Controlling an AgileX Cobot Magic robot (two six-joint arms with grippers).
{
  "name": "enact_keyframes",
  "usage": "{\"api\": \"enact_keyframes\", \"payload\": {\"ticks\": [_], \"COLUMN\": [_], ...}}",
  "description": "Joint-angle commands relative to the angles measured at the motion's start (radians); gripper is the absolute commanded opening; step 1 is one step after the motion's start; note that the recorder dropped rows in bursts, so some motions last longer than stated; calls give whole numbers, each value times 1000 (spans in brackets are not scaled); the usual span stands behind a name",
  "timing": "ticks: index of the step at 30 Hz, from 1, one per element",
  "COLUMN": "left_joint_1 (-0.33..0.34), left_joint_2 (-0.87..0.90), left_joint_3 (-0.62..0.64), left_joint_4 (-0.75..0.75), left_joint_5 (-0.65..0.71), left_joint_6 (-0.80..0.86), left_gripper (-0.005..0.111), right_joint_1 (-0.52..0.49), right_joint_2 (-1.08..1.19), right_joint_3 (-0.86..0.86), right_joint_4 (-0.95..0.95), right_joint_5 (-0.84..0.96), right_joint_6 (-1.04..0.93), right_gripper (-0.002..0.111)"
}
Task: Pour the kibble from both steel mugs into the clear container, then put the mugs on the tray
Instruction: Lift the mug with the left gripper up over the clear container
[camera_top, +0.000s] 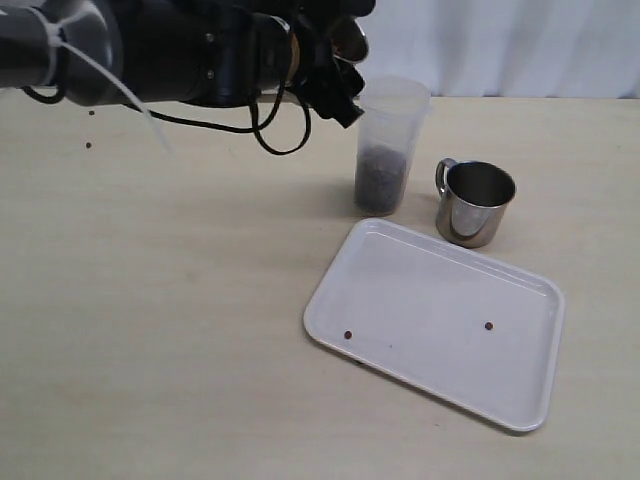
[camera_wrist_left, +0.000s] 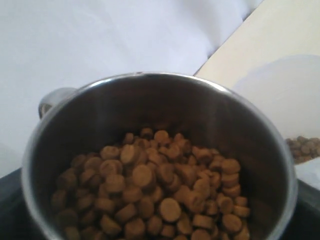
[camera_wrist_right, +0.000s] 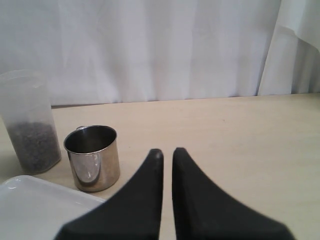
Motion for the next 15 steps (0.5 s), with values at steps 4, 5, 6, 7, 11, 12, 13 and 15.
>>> {"api": "enact_keyframes", "payload": {"ticks": [4,5,6,7,11,12,13,15], "left_joint_1": [-43,-53,-55,-61,-65,-65,-65,-65], "left_joint_2": [60,66,68,75,75,75,75,79], "left_joint_3": [-75,-79,-82,-84,-85,-85,-85,-85], "left_joint_4": [133,163,179,195,236,251,267,302], "left_joint_5": [63,71,75,89,123,128,136,138], "left_joint_6": [2,2,2,2,2,2,2,2], "left_gripper": [0,0,0,0,0,0,0,0], "right_joint_1": [3,3,3,3,3,3,3,3], "right_joint_2": [-3,-3,-3,-3,-3,-3,-3,-3], "right_joint_3": [5,5,5,5,5,5,5,5], "right_joint_4": [-3,-3,-3,-3,-3,-3,-3,-3], "right_joint_5": [-2,-2,-2,-2,-2,-2,-2,-2], "right_joint_6": [-10,-10,-10,-10,-10,-10,-10,-10], "right_gripper": [5,5,5,5,5,5,5,5]}}
